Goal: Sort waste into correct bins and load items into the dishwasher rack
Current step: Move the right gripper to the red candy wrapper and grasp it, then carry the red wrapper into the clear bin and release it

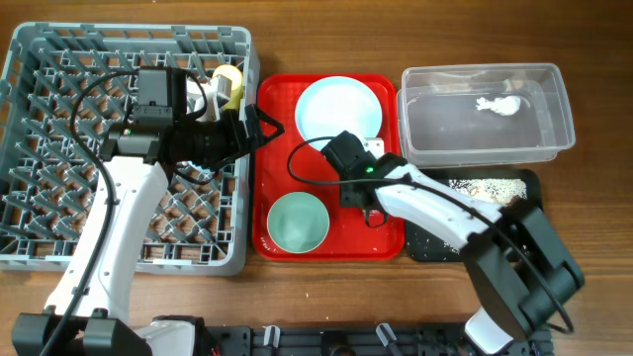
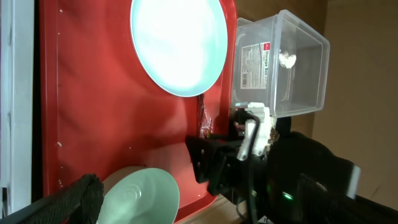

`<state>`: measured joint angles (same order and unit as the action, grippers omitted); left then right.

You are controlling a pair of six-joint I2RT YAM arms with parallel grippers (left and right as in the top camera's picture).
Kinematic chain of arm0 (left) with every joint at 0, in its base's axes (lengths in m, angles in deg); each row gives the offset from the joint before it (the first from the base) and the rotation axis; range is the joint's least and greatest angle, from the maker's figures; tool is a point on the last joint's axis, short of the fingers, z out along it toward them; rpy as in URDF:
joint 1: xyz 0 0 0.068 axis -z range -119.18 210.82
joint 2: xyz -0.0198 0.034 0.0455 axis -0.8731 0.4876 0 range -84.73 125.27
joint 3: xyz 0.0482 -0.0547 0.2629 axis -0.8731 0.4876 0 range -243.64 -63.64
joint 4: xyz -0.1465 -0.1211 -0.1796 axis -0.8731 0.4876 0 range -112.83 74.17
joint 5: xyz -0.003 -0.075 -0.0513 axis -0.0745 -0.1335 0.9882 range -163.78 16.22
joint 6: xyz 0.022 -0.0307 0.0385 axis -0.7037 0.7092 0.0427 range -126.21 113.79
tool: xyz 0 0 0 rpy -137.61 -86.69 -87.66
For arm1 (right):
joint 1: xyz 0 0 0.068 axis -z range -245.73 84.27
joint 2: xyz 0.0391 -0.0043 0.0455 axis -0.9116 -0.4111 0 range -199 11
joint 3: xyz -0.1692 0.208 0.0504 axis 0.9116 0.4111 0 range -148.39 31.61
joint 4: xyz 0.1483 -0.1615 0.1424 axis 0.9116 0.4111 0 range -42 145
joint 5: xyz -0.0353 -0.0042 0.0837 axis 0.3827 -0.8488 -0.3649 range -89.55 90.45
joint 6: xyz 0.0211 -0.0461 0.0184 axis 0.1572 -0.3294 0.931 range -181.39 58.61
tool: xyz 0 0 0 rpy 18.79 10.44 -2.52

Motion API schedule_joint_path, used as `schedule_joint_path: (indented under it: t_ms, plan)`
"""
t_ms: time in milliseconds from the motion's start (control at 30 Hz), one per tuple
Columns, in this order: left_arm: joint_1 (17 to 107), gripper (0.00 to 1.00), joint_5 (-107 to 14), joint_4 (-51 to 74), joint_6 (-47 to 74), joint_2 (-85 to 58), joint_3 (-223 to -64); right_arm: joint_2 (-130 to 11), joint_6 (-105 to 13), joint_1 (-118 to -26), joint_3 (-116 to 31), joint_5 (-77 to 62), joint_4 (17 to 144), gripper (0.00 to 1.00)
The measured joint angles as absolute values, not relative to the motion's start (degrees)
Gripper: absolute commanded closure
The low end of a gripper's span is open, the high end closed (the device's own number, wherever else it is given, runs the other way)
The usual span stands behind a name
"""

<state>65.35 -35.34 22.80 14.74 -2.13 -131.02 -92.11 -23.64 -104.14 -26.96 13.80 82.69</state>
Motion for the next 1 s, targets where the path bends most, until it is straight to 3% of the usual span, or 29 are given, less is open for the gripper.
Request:
schedule_joint_path:
  t_ms: [100, 133, 167, 400, 600, 733, 933, 1000]
  plan:
    - [65.35, 0.00, -35.34, 22.80, 14.74, -2.13, -131.02, -92.98, -23.92, -104.14, -27.03, 14.65, 81.36, 0.69]
    - [65.35, 0.00, -35.34, 22.80, 14.74, -2.13, -131.02, -92.98, -24.01, -104.14, -27.03, 14.58, 81.34, 0.87]
    - [65.33, 0.00, -35.34, 22.80, 14.74, -2.13, -131.02, -93.03, -23.92, -104.14, -27.03, 14.43, 81.30, 0.96]
    - [65.35, 0.00, -35.34, 22.77, 14.74, -2.13, -131.02, -92.22, -27.31, -104.14, -29.36, 12.92, 85.58, 0.96]
    - [65.35, 0.00, -35.34, 22.80, 14.74, -2.13, -131.02, -72.85, -29.01, -101.30, -37.28, 23.92, 87.68, 0.96]
    - [65.35, 0.00, -35.34, 22.80, 14.74, -2.13, -131.02, -65.07, -29.17, -93.85, -37.87, 29.62, 87.83, 0.96]
    - [65.35, 0.00, -35.34, 22.80, 14.74, -2.13, -131.02, -69.40, -28.47, -82.39, -36.21, 29.82, 83.26, 0.96]
    - [65.35, 0.00, -35.34, 22.84, 14.74, -2.13, -131.02, -72.57, -28.47, -80.08, -36.18, 28.33, 81.49, 0.91]
